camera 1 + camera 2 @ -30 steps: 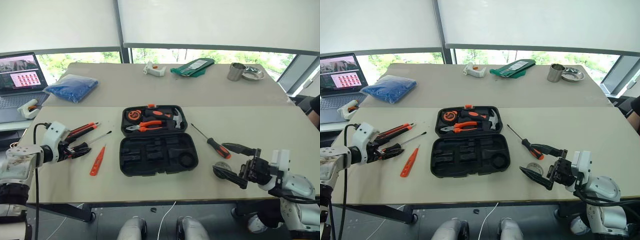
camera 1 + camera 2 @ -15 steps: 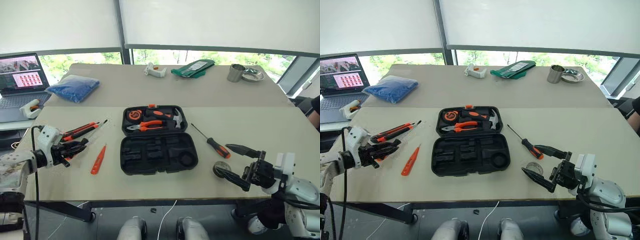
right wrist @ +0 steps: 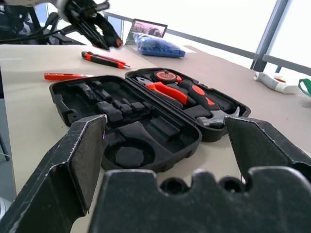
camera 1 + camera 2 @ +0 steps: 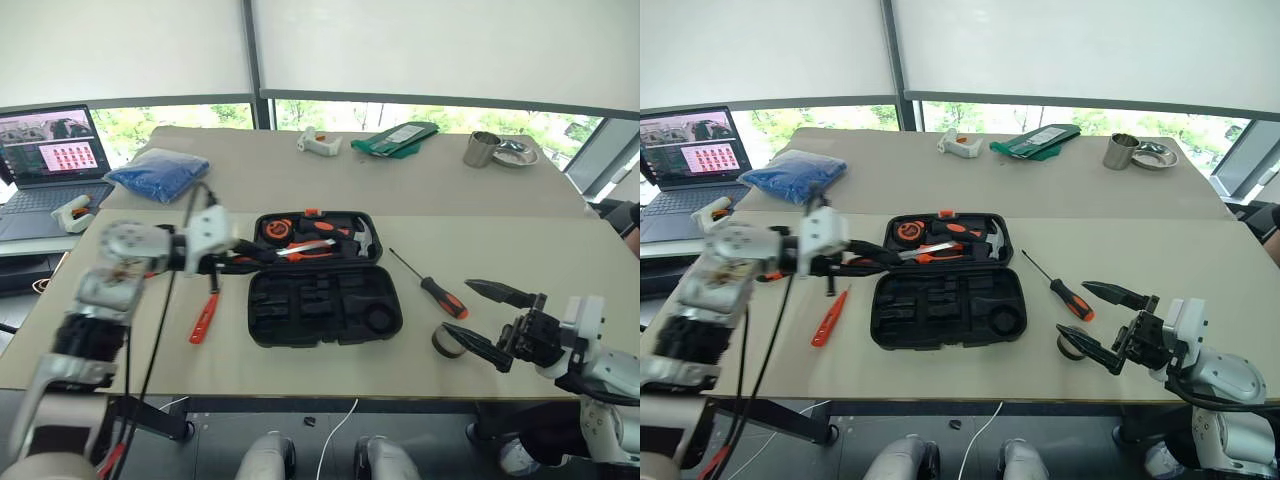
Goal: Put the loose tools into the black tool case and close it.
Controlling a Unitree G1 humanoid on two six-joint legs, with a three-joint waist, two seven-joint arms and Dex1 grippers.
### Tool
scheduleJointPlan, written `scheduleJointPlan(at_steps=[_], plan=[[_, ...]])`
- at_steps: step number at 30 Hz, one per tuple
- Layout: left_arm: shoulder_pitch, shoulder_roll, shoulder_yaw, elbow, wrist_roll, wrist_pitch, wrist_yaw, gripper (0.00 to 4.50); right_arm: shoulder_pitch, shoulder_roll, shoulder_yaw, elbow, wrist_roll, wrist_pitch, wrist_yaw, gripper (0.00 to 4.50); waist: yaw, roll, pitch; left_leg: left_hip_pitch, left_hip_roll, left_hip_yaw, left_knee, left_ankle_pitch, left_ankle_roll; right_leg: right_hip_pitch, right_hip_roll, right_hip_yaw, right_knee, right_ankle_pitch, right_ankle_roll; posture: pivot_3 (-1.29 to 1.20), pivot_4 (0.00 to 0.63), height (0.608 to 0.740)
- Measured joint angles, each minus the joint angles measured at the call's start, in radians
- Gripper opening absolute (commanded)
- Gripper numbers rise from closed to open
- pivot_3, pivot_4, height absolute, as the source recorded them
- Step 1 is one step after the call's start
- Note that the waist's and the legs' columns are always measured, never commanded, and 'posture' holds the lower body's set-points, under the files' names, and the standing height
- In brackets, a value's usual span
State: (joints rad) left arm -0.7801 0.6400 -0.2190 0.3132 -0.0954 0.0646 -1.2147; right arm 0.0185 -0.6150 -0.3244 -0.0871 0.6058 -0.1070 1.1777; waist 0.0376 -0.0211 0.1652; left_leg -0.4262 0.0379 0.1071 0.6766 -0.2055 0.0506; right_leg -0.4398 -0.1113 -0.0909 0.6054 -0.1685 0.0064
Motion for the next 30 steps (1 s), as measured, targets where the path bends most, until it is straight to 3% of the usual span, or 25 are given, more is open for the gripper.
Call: scheduleJointPlan(at_steps=[10, 24, 25, 26, 30], plan=[[-0.064, -0.068, -0.128, 0.196, 0.161, -0.074, 0.009, 0.86, 0.084, 0.033, 0.0, -0.077, -0.012, 0.0, -0.06, 4.5, -0.015, 0.0, 0.0, 0.0, 0.001, -0.003, 0.003, 0.0, 0.001, -0.002, -0.001, 0.002, 0.005, -0.001, 0.0, 0.0, 0.15, 0.74], [-0.09, -0.084, -0.14, 0.272, 0.241, -0.153, 0.041, 0.86, 0.07, -0.009, 0.0, -0.133, -0.001, 0.051, -0.092, 4.5, -0.01, 0.0, 0.0, 0.002, 0.001, -0.005, 0.003, -0.002, -0.002, 0.0, -0.002, 0.002, 0.006, -0.003, -0.003, 0.0, 0.15, 0.74], [-0.09, -0.084, -0.14, 0.272, 0.243, -0.152, 0.044, 1.86, 0.068, -0.009, 0.001, -0.138, -0.001, 0.054, -0.093, 4.5, -0.009, -0.001, 0.0, 0.002, 0.001, -0.005, 0.003, -0.003, -0.005, 0.0, -0.002, 0.002, 0.006, -0.003, -0.003, 0.0, 0.15, 0.74], [-0.09, -0.084, -0.139, 0.271, 0.244, -0.147, 0.044, 1.96, 0.065, -0.009, 0.003, -0.146, 0.0, 0.061, -0.096, 4.5, -0.009, 0.0, 0.0, 0.002, 0.001, -0.005, 0.003, -0.003, -0.005, 0.0, -0.002, 0.002, 0.006, -0.003, -0.003, 0.0, 0.15, 0.74], [-0.064, -0.083, -0.117, 0.246, 0.221, -0.123, 0.044, 3.39, 0.063, -0.015, 0.012, -0.17, 0.005, 0.095, -0.104, 4.5, -0.008, 0.0, 0.0, 0.002, 0.001, -0.005, 0.004, -0.003, -0.006, 0.0, -0.002, 0.002, 0.006, -0.003, -0.003, 0.0, 0.15, 0.74]])
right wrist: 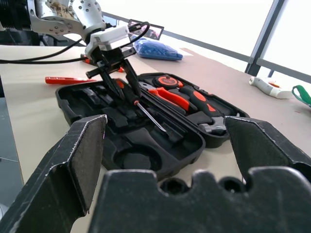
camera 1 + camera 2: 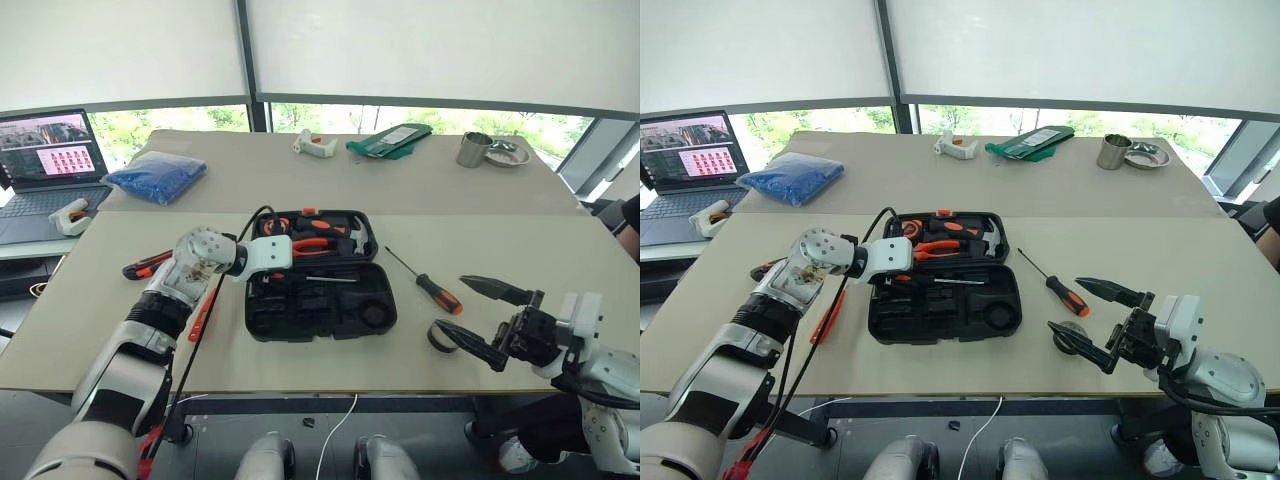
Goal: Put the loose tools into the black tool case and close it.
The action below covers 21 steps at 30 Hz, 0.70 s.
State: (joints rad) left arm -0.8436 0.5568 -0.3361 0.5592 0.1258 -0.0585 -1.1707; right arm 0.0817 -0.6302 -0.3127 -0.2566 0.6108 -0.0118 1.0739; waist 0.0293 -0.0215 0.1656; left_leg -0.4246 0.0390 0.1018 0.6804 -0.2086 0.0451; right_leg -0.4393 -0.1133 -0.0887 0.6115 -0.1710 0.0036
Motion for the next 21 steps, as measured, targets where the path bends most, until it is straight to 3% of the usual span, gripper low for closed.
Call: scheduleJointPlan(at_steps=[1, 8, 12, 19, 21], plan=[[0.011, 0.0, 0.011, -0.009, -0.013, 0.003, 0.0, 3.63, 0.002, -0.001, 0.002, -0.004, 0.001, 0.005, -0.002, 4.5, 0.0, 0.0, 0.0, 0.0, 0.0, 0.0, 0.0, 0.0, 0.0, 0.0, 0.0, 0.0, 0.0, 0.0, 0.0, 0.0, 0.15, 0.74], [0.104, 0.012, 0.11, -0.141, -0.124, 0.014, -0.001, 3.63, 0.008, -0.01, 0.011, -0.035, 0.004, 0.065, -0.008, 4.5, 0.004, 0.0, 0.0, -0.002, 0.0, -0.001, -0.001, 0.004, 0.007, -0.001, 0.0, 0.0, -0.001, 0.0, 0.0, 0.0, 0.15, 0.74], [0.112, -0.007, 0.146, -0.143, -0.151, 0.02, 0.031, 2.59, 0.017, -0.01, 0.011, -0.041, 0.007, 0.08, -0.015, 4.5, 0.009, 0.0, 0.0, -0.002, 0.0, -0.001, -0.001, 0.004, 0.007, -0.001, 0.0, 0.0, -0.001, 0.0, 0.0, 0.0, 0.15, 0.74], [0.115, -0.056, 0.148, -0.136, -0.151, 0.075, 0.096, 0.07, 0.035, -0.006, 0.011, -0.059, 0.021, 0.089, -0.032, 4.5, 0.012, 0.0, 0.0, -0.002, -0.001, -0.001, 0.0, 0.003, 0.007, -0.001, 0.0, 0.0, -0.001, 0.0, 0.0, 0.0, 0.15, 0.74], [0.119, -0.062, 0.118, -0.136, -0.123, 0.099, 0.107, 0.07, 0.036, -0.006, 0.011, -0.06, 0.021, 0.09, -0.035, 4.5, 0.011, 0.0, 0.0, -0.002, -0.001, -0.001, 0.0, 0.003, 0.007, -0.001, 0.0, 0.0, -0.001, 0.0, 0.0, 0.0, 0.15, 0.74]])
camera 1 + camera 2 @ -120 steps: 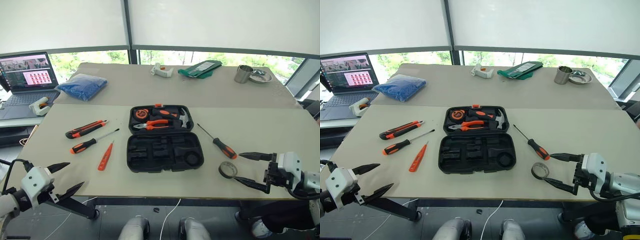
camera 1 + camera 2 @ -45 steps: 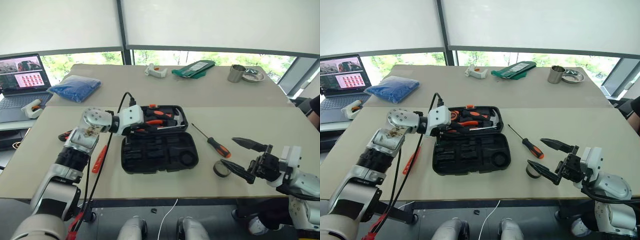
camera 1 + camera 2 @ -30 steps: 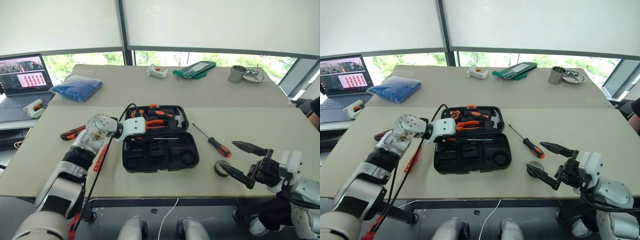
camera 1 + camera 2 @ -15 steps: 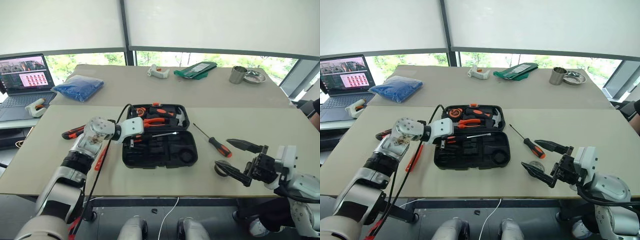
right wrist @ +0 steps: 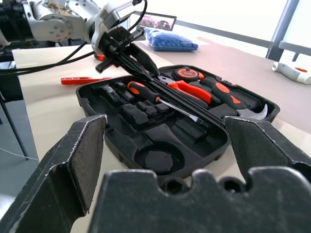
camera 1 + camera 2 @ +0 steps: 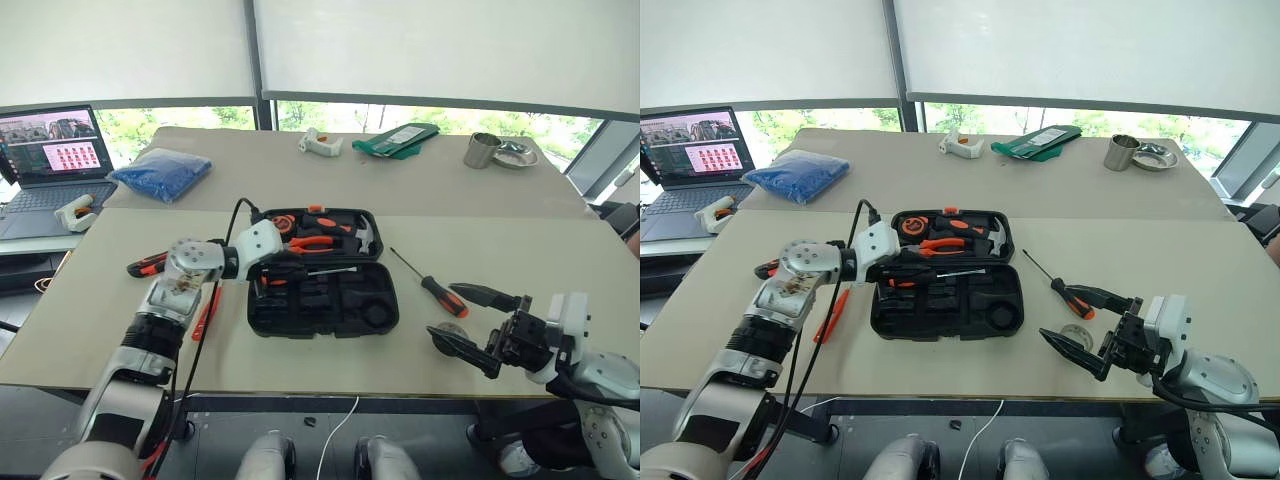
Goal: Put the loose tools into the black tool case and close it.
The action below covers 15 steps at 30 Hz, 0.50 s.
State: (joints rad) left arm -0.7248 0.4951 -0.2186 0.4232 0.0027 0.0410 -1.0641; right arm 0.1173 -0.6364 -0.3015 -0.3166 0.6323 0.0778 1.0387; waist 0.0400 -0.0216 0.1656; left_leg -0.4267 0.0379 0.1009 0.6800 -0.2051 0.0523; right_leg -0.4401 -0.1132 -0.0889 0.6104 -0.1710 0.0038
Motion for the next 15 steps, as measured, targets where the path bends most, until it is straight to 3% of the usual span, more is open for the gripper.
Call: scheduleJointPlan(at_steps=[15], plan=[[0.004, -0.065, -0.03, -0.012, 0.031, 0.14, 0.061, 0.07, 0.047, 0.008, -0.001, -0.001, 0.001, 0.0, -0.014, 4.5, 0.002, 0.001, -0.001, 0.003, 0.0, -0.002, 0.0, -0.004, -0.008, 0.003, -0.001, 0.0, 0.0, 0.0, 0.0, 0.0, 0.15, 0.74]])
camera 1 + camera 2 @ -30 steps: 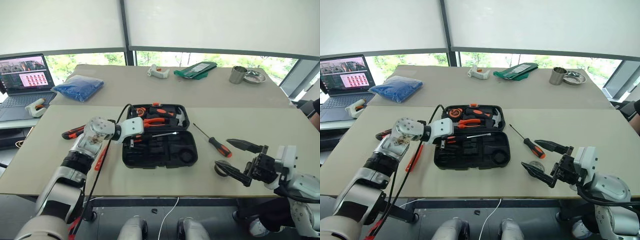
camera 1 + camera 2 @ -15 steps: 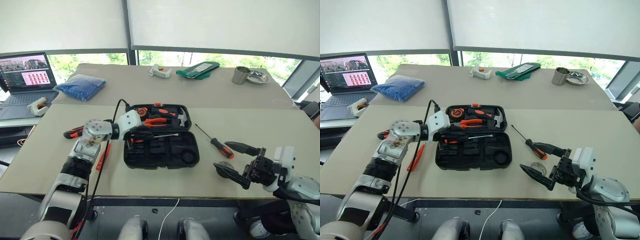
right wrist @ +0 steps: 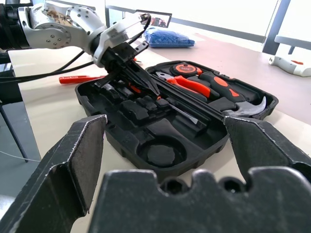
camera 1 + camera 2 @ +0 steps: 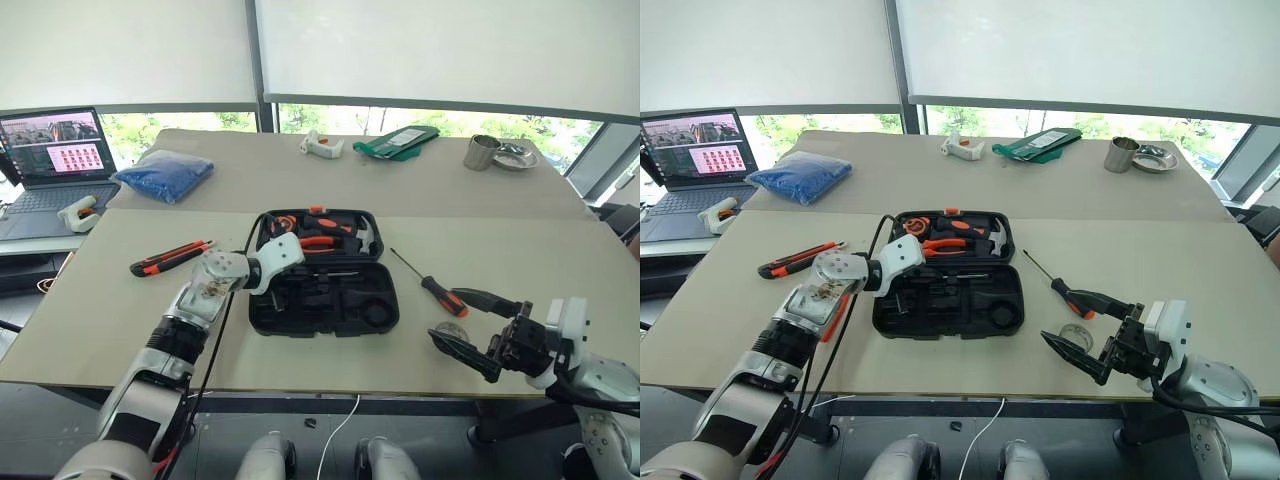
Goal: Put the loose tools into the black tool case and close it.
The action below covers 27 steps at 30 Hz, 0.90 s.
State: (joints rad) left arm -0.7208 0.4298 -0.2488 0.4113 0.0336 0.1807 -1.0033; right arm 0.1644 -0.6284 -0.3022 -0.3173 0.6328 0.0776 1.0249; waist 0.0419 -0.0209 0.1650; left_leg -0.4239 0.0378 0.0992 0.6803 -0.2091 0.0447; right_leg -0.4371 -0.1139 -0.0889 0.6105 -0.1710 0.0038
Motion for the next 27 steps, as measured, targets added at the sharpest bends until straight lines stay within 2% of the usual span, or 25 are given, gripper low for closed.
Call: scheduleJointPlan(at_steps=[2, 5, 7, 10, 13, 15, 18, 21, 24, 27], plan=[[0.033, -0.005, 0.027, -0.009, -0.043, -0.004, -0.021, 0.07, 0.01, 0.001, -0.003, -0.001, 0.002, 0.0, -0.003, 4.5, -0.002, 0.0, 0.0, 0.0, 0.0, 0.0, 0.0, 0.0, 0.0, 0.0, 0.0, 0.0, 0.0, 0.0, 0.0, 0.0, 0.15, 0.74], [0.098, -0.015, 0.107, -0.035, -0.159, -0.044, -0.056, 0.82, 0.032, -0.004, -0.067, -0.005, 0.018, 0.0, -0.008, 4.5, -0.005, 0.0, 0.0, -0.003, 0.0, 0.0, 0.0, 0.001, 0.001, -0.003, 0.0, 0.0, 0.0, 0.0, 0.0, 0.0, 0.15, 0.74], [0.118, -0.003, 0.177, -0.063, -0.231, -0.083, -0.081, 1.61, 0.062, -0.021, -0.12, 0.0, 0.017, -0.001, -0.008, 4.5, -0.004, 0.0, 0.0, -0.004, 0.0, -0.001, 0.0, 0.002, 0.004, -0.004, 0.001, -0.001, 0.0, 0.0, 0.0, 0.0, 0.15, 0.74], [0.152, 0.074, 0.283, -0.118, -0.323, -0.145, -0.147, 2.6, 0.109, -0.028, -0.187, 0.049, 0.007, -0.017, -0.005, 4.5, -0.006, 0.0, 0.0, -0.003, 0.001, 0.0, -0.002, 0.003, 0.007, -0.003, 0.001, 0.0, -0.001, 0.0, 0.0, 0.0, 0.15, 0.74], [0.239, 0.148, 0.34, -0.159, -0.373, -0.188, -0.215, 3.86, 0.159, -0.026, -0.227, 0.141, -0.03, -0.044, -0.004, 4.5, -0.005, 0.001, 0.0, -0.002, 0.001, 0.001, -0.002, 0.003, 0.007, -0.003, 0.001, 0.0, -0.001, -0.002, 0.0, 0.0, 0.15, 0.74], [0.35, 0.2, 0.369, -0.213, -0.426, -0.185, -0.282, 4.44, 0.184, -0.024, -0.24, 0.197, -0.074, -0.082, -0.015, 4.5, -0.007, 0.001, 0.0, -0.002, 0.001, 0.001, -0.002, -0.002, 0.001, -0.003, 0.0, 0.0, -0.002, -0.002, 0.0, 0.0, 0.15, 0.74], [0.487, 0.265, 0.434, -0.237, -0.478, -0.183, -0.349, 4.44, 0.248, -0.019, -0.276, 0.291, -0.136, -0.101, -0.056, 4.5, -0.005, 0.002, 0.0, -0.002, 0.002, 0.001, -0.002, -0.003, 0.0, -0.004, 0.0, 0.0, -0.002, -0.002, -0.001, 0.0, 0.15, 0.74], [0.532, 0.275, 0.478, -0.267, -0.514, -0.187, -0.357, 4.44, 0.241, -0.023, -0.272, 0.286, -0.177, -0.061, -0.127, 4.5, -0.003, 0.005, 0.001, -0.002, 0.003, 0.001, -0.002, -0.004, -0.002, -0.004, -0.001, 0.0, -0.004, -0.002, -0.001, 0.0, 0.15, 0.74], [0.582, 0.275, 0.508, -0.307, -0.551, -0.185, -0.358, 4.44, 0.197, -0.076, -0.25, 0.204, -0.177, 0.115, -0.219, 4.5, -0.011, 0.008, 0.002, -0.003, 0.007, 0.003, -0.002, -0.004, -0.002, -0.004, -0.001, 0.0, -0.008, -0.002, -0.001, 0.0, 0.15, 0.74], [0.603, 0.272, 0.517, -0.353, -0.579, -0.176, -0.342, 4.44, 0.064, -0.158, -0.195, 0.115, -0.15, 0.316, -0.28, 4.5, -0.028, 0.01, 0.002, -0.005, 0.011, 0.003, -0.003, -0.004, -0.002, -0.004, 0.001, -0.005, -0.016, -0.002, -0.001, 0.0, 0.15, 0.74]])
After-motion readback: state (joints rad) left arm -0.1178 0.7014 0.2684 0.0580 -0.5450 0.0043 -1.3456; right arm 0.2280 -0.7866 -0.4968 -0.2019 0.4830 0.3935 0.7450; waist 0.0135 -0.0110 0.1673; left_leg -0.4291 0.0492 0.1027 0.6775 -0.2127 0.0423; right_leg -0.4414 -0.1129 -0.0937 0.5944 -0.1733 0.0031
